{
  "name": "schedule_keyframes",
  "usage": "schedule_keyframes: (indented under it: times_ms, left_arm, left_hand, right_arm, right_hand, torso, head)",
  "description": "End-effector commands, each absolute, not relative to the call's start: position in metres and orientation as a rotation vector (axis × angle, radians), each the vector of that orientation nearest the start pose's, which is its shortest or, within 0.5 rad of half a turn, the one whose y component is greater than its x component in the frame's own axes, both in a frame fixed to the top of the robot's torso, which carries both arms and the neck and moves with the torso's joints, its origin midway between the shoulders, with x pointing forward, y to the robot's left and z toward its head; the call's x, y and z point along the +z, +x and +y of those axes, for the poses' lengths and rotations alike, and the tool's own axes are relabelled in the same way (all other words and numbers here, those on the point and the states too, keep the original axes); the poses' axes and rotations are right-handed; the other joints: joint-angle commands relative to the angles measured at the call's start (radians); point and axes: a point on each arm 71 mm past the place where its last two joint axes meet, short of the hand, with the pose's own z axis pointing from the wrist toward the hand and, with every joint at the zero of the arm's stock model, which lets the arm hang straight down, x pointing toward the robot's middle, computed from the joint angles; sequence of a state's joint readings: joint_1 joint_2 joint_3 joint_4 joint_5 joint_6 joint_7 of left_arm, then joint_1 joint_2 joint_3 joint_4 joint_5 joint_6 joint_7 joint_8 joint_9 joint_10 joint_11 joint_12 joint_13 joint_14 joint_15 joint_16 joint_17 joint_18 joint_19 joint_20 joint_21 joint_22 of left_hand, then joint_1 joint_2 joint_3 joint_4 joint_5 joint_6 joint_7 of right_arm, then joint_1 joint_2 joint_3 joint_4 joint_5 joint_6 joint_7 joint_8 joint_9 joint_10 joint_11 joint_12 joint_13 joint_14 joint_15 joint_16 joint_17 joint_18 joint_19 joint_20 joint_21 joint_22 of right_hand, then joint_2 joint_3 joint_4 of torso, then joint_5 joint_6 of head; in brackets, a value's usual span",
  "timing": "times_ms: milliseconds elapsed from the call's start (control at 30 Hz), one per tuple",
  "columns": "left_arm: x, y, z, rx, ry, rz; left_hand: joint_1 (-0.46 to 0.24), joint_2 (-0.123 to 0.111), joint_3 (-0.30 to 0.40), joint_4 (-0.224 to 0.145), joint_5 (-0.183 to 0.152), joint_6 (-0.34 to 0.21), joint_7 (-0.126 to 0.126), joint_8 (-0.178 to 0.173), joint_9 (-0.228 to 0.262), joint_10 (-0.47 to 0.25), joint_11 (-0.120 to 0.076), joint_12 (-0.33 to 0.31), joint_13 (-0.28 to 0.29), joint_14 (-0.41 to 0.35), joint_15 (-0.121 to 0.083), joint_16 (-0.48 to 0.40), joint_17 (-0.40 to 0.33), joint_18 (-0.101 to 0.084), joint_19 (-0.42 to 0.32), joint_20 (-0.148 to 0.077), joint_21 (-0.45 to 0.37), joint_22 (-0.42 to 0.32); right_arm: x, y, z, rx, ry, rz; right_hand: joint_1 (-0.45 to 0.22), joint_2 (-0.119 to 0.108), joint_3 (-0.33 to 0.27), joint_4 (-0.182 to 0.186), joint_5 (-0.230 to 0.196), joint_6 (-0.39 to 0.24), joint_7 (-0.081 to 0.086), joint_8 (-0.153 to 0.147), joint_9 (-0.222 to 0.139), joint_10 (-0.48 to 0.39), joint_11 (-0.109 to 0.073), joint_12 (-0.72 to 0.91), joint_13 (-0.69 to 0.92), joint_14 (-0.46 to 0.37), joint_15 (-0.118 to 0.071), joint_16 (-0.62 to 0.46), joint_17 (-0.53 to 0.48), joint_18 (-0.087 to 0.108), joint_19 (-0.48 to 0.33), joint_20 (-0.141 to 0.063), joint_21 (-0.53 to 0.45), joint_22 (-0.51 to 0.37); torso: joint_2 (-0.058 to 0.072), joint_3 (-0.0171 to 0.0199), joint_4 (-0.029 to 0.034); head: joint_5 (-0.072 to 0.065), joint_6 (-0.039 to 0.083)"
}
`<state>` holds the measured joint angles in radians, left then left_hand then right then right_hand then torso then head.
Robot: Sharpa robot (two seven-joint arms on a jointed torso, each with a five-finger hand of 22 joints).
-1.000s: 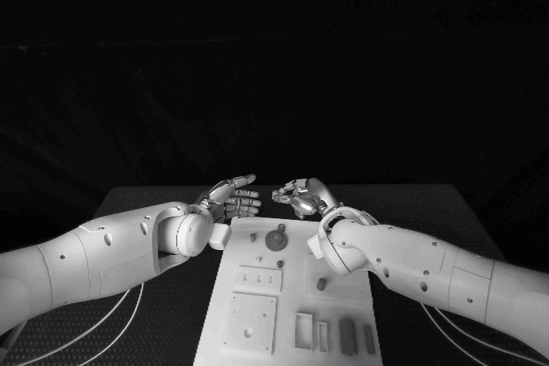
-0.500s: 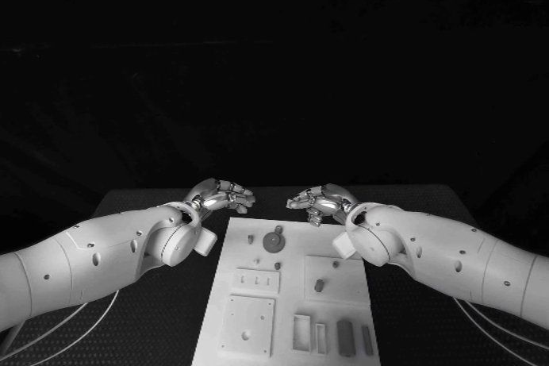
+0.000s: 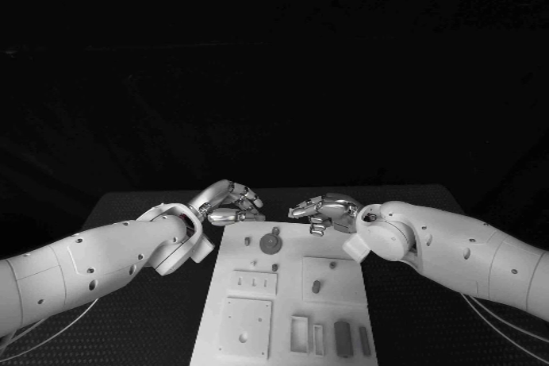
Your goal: Assemble the parts on the task board
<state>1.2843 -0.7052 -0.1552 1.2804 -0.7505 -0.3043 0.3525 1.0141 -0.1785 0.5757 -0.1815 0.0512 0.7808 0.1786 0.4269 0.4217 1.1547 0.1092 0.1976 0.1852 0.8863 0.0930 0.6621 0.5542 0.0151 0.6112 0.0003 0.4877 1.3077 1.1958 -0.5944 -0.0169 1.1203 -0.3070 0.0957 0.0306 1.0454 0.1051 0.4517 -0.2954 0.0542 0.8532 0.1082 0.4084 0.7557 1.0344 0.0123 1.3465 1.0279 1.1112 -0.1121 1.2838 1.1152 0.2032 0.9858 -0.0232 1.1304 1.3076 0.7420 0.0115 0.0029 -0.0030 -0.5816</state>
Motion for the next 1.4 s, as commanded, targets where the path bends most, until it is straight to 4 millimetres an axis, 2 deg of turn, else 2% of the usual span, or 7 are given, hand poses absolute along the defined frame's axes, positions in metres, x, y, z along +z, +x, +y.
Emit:
schedule_keyframes:
  times_ms: [33, 133, 267, 367, 633, 1067, 1400]
  left_arm:
    - [-0.187, 0.524, 0.193, -1.267, -0.369, 1.679]
    - [-0.194, 0.524, 0.193, -1.297, -0.485, 1.775]
    - [-0.203, 0.521, 0.191, -1.342, -0.661, 1.896]
    - [-0.205, 0.519, 0.188, -1.365, -0.733, 1.928]
    - [-0.210, 0.513, 0.181, -1.381, -0.828, 2.020]
    - [-0.211, 0.507, 0.171, -1.389, -0.834, 2.037]
    - [-0.210, 0.506, 0.167, -1.400, -0.827, 2.036]
  left_hand:
    - [-0.049, 0.005, -0.013, 0.043, -0.002, 0.007, -0.002, 0.004, 0.001, 0.013, -0.003, 0.008, 0.003, 0.011, -0.001, 0.008, -0.001, -0.014, 0.008, -0.004, -0.006, 0.007]
    - [-0.066, 0.000, -0.018, 0.059, -0.002, 0.008, -0.004, 0.003, 0.001, 0.015, -0.005, 0.011, 0.005, 0.015, -0.004, 0.010, 0.000, -0.013, 0.010, -0.007, -0.009, 0.006]
    - [-0.235, 0.096, -0.145, 0.125, -0.001, 0.017, -0.010, 0.004, 0.003, 0.027, -0.014, 0.021, 0.011, 0.025, -0.012, 0.018, 0.003, -0.012, 0.009, -0.014, -0.024, -0.002]
    - [-0.305, 0.140, -0.201, 0.151, -0.002, 0.027, -0.016, 0.005, 0.004, 0.035, -0.020, 0.027, 0.015, 0.028, -0.017, 0.021, 0.005, -0.011, 0.014, -0.020, -0.033, -0.007]
    - [-0.352, 0.160, -0.264, 0.166, -0.002, 0.033, -0.020, 0.000, 0.003, 0.040, -0.026, 0.033, 0.019, 0.032, -0.025, 0.032, 0.009, -0.010, 0.022, -0.030, -0.043, -0.011]
    - [-0.164, 0.206, -0.227, -0.031, 0.003, 0.042, -0.018, -0.011, 0.000, 0.026, -0.019, 0.037, 0.022, 0.019, -0.017, 0.030, 0.006, -0.015, 0.021, -0.021, -0.050, 0.000]
    - [-0.138, 0.211, -0.210, -0.068, 0.001, 0.048, -0.018, -0.015, -0.003, 0.026, -0.019, 0.042, 0.024, 0.019, -0.015, 0.031, 0.003, -0.015, 0.024, -0.018, -0.053, 0.004]
  right_arm:
    - [-0.221, 0.538, -0.174, 1.465, 0.852, 2.063]
    - [-0.220, 0.537, -0.175, 1.464, 0.831, 2.073]
    - [-0.220, 0.533, -0.174, 1.469, 0.788, 2.095]
    - [-0.219, 0.530, -0.171, 1.485, 0.769, 2.116]
    - [-0.219, 0.526, -0.166, 1.507, 0.747, 2.147]
    - [-0.219, 0.525, -0.161, 1.513, 0.739, 2.158]
    - [-0.220, 0.524, -0.158, 1.510, 0.718, 2.176]
  right_hand:
    - [0.002, 0.005, 0.005, 0.000, -0.005, 0.150, -0.028, -0.002, 0.001, -0.129, -0.036, -0.001, 0.002, -0.018, -0.011, -0.004, -0.001, 0.059, -0.008, -0.001, -0.004, 0.009]
    - [0.003, 0.005, 0.006, 0.000, -0.005, 0.149, -0.028, -0.002, 0.002, -0.129, -0.036, -0.001, 0.002, -0.018, -0.010, -0.004, -0.001, 0.059, -0.008, -0.001, -0.005, 0.009]
    - [0.002, 0.005, 0.006, 0.000, -0.005, 0.149, -0.028, -0.002, 0.002, -0.129, -0.036, -0.001, 0.002, -0.018, -0.010, -0.004, -0.001, 0.059, -0.008, -0.001, -0.005, 0.009]
    - [0.002, 0.005, 0.007, 0.000, -0.005, 0.149, -0.028, -0.002, 0.003, -0.130, -0.036, -0.001, 0.002, -0.018, -0.010, -0.004, -0.001, 0.059, -0.008, -0.001, -0.005, 0.009]
    - [0.002, 0.005, 0.010, 0.000, -0.005, 0.148, -0.027, -0.003, 0.004, -0.131, -0.035, -0.001, 0.003, -0.019, -0.010, -0.004, -0.001, 0.059, -0.009, 0.000, -0.005, 0.009]
    - [0.000, 0.005, 0.012, 0.001, -0.005, 0.148, -0.027, -0.003, 0.006, -0.132, -0.035, -0.001, 0.003, -0.020, -0.009, -0.005, -0.001, 0.059, -0.009, 0.001, -0.005, 0.009]
    - [-0.002, 0.004, 0.012, 0.001, -0.005, 0.147, -0.027, -0.003, 0.008, -0.132, -0.034, 0.000, 0.003, -0.020, -0.009, -0.005, 0.000, 0.059, -0.010, 0.002, -0.005, 0.009]
  torso:
    - [0.001, 0.0004, -0.0007]
    - [0.001, 0.0000, -0.0003]
    - [0.000, 0.0004, 0.0003]
    - [0.001, 0.0002, 0.0017]
    - [0.000, -0.0014, 0.0000]
    - [0.000, -0.0020, 0.0013]
    - [-0.001, -0.0012, 0.0001]
  head:
    - [-0.004, -0.003]
    - [-0.006, -0.004]
    - [-0.006, -0.008]
    - [-0.005, -0.009]
    - [-0.006, -0.012]
    - [-0.007, -0.017]
    - [-0.007, -0.017]
